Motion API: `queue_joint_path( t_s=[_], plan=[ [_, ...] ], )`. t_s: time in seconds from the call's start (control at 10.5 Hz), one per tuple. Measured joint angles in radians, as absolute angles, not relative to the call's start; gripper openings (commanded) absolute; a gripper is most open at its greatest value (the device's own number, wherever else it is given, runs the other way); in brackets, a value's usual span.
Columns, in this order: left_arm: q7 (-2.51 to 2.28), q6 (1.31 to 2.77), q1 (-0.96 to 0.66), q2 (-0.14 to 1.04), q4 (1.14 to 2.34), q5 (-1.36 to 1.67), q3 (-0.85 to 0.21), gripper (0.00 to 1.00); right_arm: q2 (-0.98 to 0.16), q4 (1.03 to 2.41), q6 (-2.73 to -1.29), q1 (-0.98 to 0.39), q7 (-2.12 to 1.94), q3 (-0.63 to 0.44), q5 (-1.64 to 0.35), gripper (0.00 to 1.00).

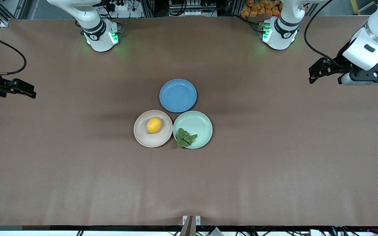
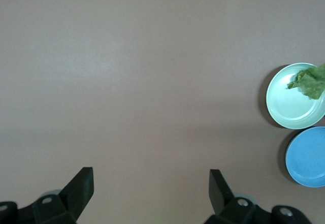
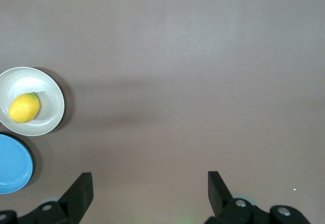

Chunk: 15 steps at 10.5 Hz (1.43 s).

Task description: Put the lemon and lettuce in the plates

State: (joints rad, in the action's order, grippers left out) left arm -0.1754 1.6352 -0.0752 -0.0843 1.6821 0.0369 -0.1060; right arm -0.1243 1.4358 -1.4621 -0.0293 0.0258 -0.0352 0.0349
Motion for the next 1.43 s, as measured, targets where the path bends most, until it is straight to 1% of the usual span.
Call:
queue_joint_path(
  t_s=[0.29,0.86,1.43],
  plan=[
    [-0.112,1.604,-0.077,-0.082,1.658,-0.02,-0.109,1.0,-0.124,1.436,-1.462,-0.029,0.026,-0.038,0.035,1.0],
    [-0.102,1.603,-0.079,-0.082,1.648,-0.021,-0.133,1.0,-0.124,1.436,-1.462,-0.029,0.026,-0.039,0.035,1.0],
    [-0.102,1.603,-0.076,-0.082,1.645,-0.015,-0.129,1.0,-0.124,1.436,-1.462,-0.029,0.026,-0.043,0.033,1.0]
  ],
)
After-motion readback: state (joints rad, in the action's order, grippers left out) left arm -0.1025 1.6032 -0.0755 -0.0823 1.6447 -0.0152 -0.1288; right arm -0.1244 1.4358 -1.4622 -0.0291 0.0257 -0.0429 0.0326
